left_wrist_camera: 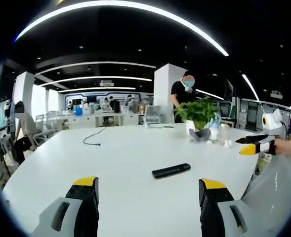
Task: Press the specified remote control buttons in sequence, fully releasing each button before pressing the next.
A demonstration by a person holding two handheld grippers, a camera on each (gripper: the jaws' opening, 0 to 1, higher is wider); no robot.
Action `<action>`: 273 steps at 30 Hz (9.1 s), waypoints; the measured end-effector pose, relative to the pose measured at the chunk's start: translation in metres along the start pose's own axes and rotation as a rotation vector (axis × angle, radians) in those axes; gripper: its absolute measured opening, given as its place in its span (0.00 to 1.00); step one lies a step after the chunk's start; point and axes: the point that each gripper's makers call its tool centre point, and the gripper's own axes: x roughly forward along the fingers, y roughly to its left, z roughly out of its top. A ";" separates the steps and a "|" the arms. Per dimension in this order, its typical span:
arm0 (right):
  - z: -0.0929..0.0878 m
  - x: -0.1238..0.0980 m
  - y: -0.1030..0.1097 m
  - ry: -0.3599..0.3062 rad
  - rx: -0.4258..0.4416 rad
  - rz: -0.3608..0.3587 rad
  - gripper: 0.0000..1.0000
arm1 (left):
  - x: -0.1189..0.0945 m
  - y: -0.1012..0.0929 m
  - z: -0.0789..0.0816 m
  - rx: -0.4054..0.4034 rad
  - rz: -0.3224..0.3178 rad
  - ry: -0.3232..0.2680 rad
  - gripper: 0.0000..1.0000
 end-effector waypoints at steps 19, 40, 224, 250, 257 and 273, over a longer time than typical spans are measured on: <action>0.000 0.005 0.004 0.017 -0.082 0.029 0.83 | 0.004 -0.013 -0.008 0.054 -0.027 0.059 0.87; -0.005 0.006 -0.015 0.027 -0.041 -0.017 0.79 | 0.013 -0.024 -0.031 -0.167 -0.115 0.216 0.90; -0.032 0.009 -0.002 0.186 -0.110 0.048 0.44 | 0.146 -0.083 -0.110 0.708 -0.827 0.817 0.25; -0.036 0.010 0.001 0.210 -0.130 0.061 0.42 | 0.118 -0.098 -0.117 0.730 -0.848 0.816 0.25; -0.037 0.010 0.003 0.216 -0.139 0.069 0.40 | 0.113 -0.100 -0.118 0.732 -0.846 0.819 0.25; -0.039 0.010 0.004 0.228 -0.152 0.080 0.37 | 0.101 -0.107 -0.121 0.756 -0.859 0.827 0.25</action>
